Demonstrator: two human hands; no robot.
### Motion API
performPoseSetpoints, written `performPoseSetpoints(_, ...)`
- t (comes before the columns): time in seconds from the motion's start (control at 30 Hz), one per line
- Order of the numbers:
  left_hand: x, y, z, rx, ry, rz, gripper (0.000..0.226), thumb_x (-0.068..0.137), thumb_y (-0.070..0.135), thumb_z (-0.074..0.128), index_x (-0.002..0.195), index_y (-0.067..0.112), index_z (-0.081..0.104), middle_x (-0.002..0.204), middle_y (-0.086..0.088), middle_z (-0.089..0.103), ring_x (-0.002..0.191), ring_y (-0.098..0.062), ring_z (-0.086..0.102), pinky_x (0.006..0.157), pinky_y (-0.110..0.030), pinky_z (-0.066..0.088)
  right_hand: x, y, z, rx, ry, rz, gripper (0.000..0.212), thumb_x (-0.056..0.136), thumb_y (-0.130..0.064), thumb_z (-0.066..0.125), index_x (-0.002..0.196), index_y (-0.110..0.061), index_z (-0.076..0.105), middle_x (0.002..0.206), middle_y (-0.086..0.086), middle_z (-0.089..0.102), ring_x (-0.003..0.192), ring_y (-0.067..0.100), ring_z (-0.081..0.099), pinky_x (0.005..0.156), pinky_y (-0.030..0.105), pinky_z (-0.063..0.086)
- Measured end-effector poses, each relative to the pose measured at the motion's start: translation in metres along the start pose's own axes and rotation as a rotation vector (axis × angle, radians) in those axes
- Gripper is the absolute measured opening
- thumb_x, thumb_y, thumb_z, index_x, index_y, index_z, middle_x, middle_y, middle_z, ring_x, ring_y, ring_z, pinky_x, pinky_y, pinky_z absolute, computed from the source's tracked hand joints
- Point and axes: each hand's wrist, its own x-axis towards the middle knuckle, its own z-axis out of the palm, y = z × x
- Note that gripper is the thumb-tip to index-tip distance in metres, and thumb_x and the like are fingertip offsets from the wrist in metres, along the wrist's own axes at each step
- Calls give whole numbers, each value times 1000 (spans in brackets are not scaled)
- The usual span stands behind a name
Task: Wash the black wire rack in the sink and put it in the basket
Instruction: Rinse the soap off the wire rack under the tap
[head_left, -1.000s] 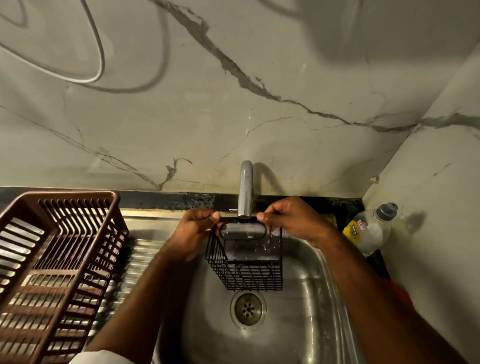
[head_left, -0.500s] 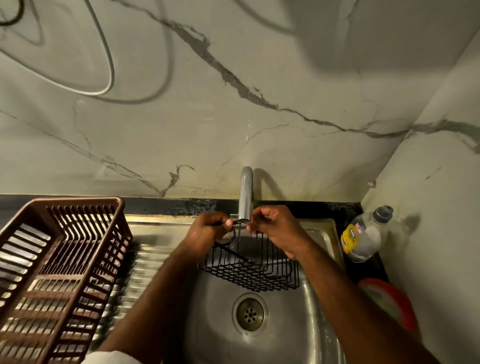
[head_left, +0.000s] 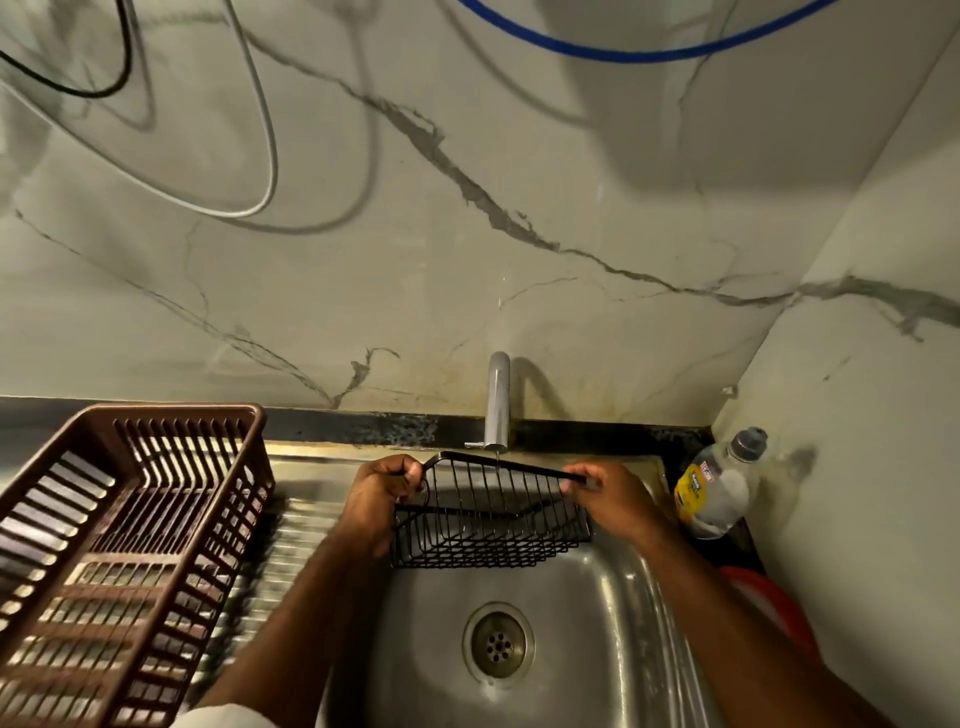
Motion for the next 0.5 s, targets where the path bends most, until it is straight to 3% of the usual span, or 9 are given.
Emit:
performPoseSetpoints(0.07, -7, 3, 2, 7, -5, 29, 51, 89, -13, 45, 53, 21, 58, 58, 4, 51, 63, -15, 47, 66, -33, 37, -14, -2, 6, 68, 14, 65, 51, 92, -44, 69, 139, -26, 58, 141, 4, 60, 129, 23, 56, 99, 34, 48)
performPoseSetpoints(0.17, -26, 6, 3, 29, -25, 91, 45, 93, -8, 52, 59, 19, 65, 62, -2, 57, 64, -18, 54, 67, -36, 43, -43, -13, 18, 276, -31, 218, 67, 93, -57, 58, 152, -31, 39, 155, 6, 44, 136, 29, 48, 97, 46, 53)
performPoseSetpoints(0.27, -58, 6, 9, 166, -110, 212, 19, 88, 25, 64, 71, 20, 69, 69, -9, 64, 68, -31, 61, 66, -46, 51, -71, -28, 21, 448, -92, 374, 76, 88, -73, 51, 151, -34, 37, 157, 6, 39, 132, 30, 47, 89, 51, 57)
performPoseSetpoints(0.37, -89, 1, 20, 392, -36, 454, 18, 78, 43, 67, 70, 27, 68, 71, 8, 67, 76, -9, 65, 75, -29, 50, -90, -36, 19, 636, -179, 511, 88, 80, -82, 53, 153, -38, 32, 165, 8, 23, 145, 40, 30, 78, 55, 58)
performPoseSetpoints(0.43, -105, -8, 26, 621, 51, 680, 11, 77, 44, 68, 73, 34, 65, 76, 28, 62, 84, 7, 59, 86, -27, 38, -96, -38, 22, 667, -227, 563, 90, 81, -71, 65, 155, -36, 30, 167, 11, 15, 148, 45, 22, 76, 57, 57)
performPoseSetpoints(0.5, -116, -22, 28, 698, 55, 786, 11, 76, 43, 70, 78, 33, 66, 80, 35, 59, 84, 12, 55, 87, -32, 33, -99, -37, 29, 634, -225, 578, 92, 87, -40, 76, 159, -26, 21, 165, 16, 16, 147, 45, 25, 85, 62, 56)
